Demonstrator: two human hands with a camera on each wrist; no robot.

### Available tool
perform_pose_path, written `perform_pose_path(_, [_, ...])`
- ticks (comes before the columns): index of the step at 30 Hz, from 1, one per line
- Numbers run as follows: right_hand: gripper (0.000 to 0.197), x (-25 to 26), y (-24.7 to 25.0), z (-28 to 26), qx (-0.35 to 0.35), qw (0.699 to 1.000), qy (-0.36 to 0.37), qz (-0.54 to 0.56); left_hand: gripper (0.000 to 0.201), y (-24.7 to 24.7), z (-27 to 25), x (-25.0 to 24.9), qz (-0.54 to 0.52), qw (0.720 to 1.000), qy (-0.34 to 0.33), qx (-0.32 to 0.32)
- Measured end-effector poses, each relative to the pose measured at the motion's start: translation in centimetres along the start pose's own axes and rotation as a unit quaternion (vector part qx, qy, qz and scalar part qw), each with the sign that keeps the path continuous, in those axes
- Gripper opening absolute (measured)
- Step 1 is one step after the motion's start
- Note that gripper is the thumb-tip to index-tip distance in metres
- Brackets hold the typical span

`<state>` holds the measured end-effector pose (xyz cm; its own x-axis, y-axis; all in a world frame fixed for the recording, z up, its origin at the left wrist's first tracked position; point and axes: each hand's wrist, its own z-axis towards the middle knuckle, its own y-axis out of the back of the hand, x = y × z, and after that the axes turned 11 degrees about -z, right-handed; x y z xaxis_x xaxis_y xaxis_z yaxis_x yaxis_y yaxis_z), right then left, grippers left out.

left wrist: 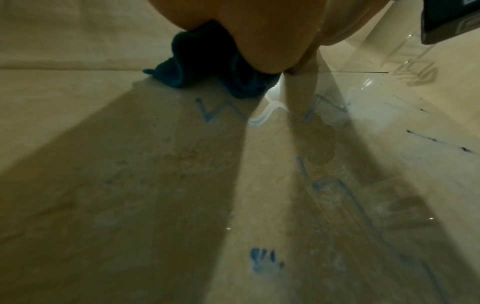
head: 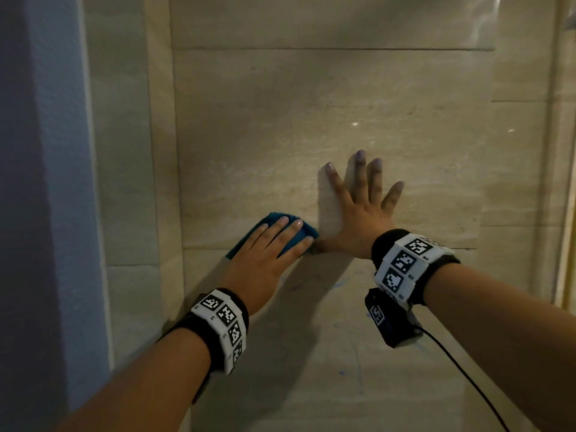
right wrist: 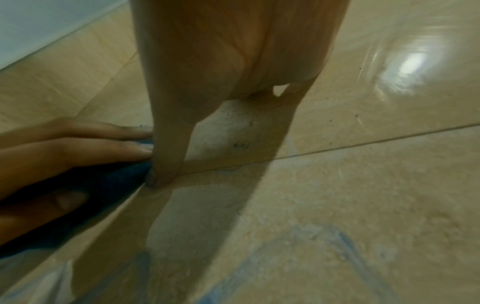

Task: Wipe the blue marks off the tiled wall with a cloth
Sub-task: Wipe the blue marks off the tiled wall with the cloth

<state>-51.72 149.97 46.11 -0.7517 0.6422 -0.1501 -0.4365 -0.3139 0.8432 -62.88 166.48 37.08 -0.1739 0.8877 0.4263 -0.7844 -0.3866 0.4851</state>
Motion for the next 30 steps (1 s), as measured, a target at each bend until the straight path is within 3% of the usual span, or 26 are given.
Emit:
perform_pose_path(10, [0.139,-0.1,0.0,-0.1,-0.001,1.0,0.007,0.006,0.058,0.6,-1.5,1.2,0.047,0.998,-0.021,0.044])
perform_pose_path(13, [0.139,-0.2,0.0,-0.1,-0.002,1.0,0.012,0.006,0.057,1.1,-2.1,1.2,0.055,0.997,0.014,0.049])
perform_pose_path(17, [0.139,-0.2,-0.2,0.0,-0.005,1.0,0.013,-0.002,0.075,2.2,-2.0,2.1,0.005,0.993,0.12,0.003])
perform_pose_path(21, [0.14,-0.4,-0.3,0.2,-0.013,1.0,0.012,-0.006,0.053,2.5,-1.3,0.9,0.018,0.986,0.167,0.004])
perform_pose_path(24, [0.139,-0.3,-0.3,0.1,-0.01,1.0,0.008,-0.011,0.06,2.2,-1.8,-0.6,0.001,0.982,0.185,0.038])
perform_pose_path(27, [0.139,-0.1,-0.3,-0.1,-0.01,1.0,0.003,-0.013,0.062,1.8,-2.9,-1.0,0.009,0.988,0.148,0.053])
perform_pose_path(30, [0.138,-0.1,-0.3,-0.3,-0.016,1.0,0.002,-0.009,0.083,2.1,-3.2,-0.4,0.008,0.985,0.155,0.075])
